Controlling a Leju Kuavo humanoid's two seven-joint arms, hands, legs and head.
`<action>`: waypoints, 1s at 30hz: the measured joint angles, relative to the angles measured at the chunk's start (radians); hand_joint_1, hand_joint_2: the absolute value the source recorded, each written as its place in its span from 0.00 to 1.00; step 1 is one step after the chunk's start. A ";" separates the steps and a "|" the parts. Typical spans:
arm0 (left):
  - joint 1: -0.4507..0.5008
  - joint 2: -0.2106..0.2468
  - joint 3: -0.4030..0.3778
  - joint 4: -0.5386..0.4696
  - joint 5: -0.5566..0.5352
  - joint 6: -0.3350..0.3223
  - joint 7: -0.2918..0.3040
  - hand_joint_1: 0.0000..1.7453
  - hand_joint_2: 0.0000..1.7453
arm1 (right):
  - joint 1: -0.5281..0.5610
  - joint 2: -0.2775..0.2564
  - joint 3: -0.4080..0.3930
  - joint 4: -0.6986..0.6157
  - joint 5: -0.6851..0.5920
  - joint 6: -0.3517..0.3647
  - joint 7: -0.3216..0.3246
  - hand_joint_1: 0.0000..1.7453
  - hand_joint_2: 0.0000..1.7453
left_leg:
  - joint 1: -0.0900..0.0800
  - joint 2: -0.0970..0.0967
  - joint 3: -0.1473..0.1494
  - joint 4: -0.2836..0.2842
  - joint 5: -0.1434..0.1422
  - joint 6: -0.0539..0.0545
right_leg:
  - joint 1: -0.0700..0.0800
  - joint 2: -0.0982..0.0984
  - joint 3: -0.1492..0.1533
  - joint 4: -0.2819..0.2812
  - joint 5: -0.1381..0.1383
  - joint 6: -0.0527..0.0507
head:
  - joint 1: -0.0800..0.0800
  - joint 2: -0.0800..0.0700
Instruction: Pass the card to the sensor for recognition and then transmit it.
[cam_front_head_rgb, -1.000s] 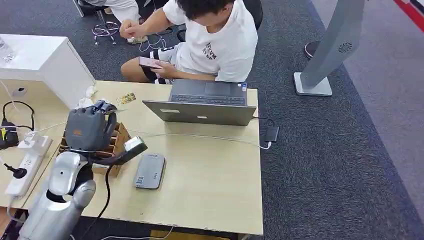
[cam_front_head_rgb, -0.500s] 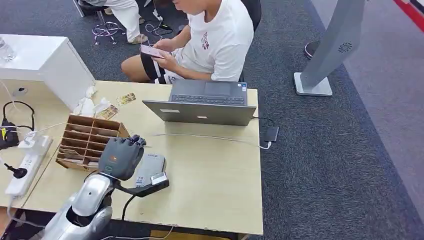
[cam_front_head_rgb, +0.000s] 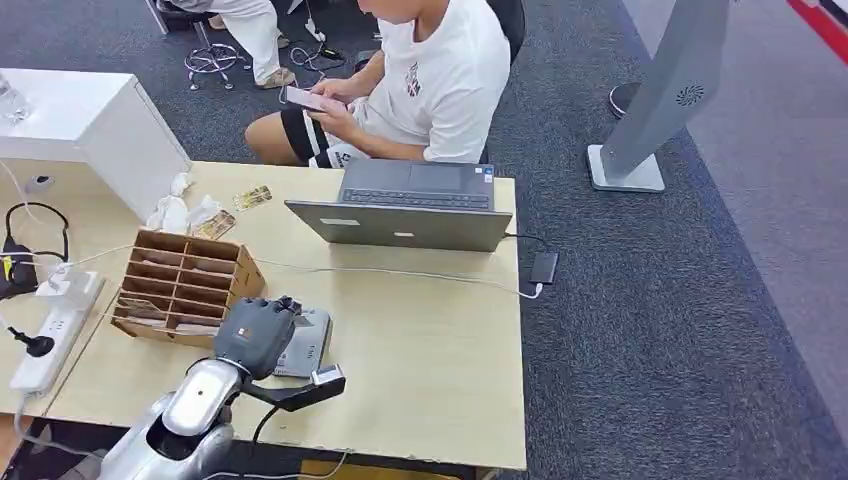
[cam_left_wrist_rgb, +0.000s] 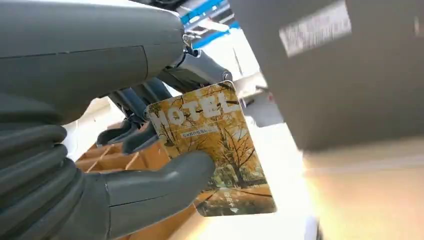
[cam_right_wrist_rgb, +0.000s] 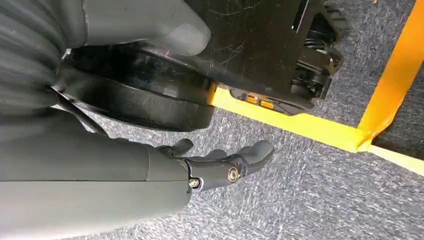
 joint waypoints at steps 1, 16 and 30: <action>0.004 0.005 -0.002 0.005 0.003 -0.012 0.000 1.00 1.00 | 0.000 0.000 0.003 0.000 0.000 -0.002 0.000 0.00 1.00 | 0.000 0.000 0.000 0.000 0.000 0.000 | 0.000 0.000 0.000 0.000 0.000 0.000 | 0.000 0.000; 0.022 0.046 -0.023 0.030 0.010 -0.050 0.002 1.00 1.00 | -0.003 0.000 0.021 0.000 0.014 -0.002 0.006 0.00 1.00 | 0.000 0.000 0.001 0.000 0.000 0.000 | 0.000 0.000 0.001 0.000 0.000 0.000 | 0.000 0.000; -0.087 -0.027 0.068 -0.082 0.058 0.428 -0.055 1.00 1.00 | -0.003 0.000 0.030 0.000 0.022 0.007 0.005 0.00 1.00 | 0.000 0.000 0.001 0.000 0.000 0.000 | 0.000 -0.001 0.000 0.000 0.001 0.000 | 0.000 0.000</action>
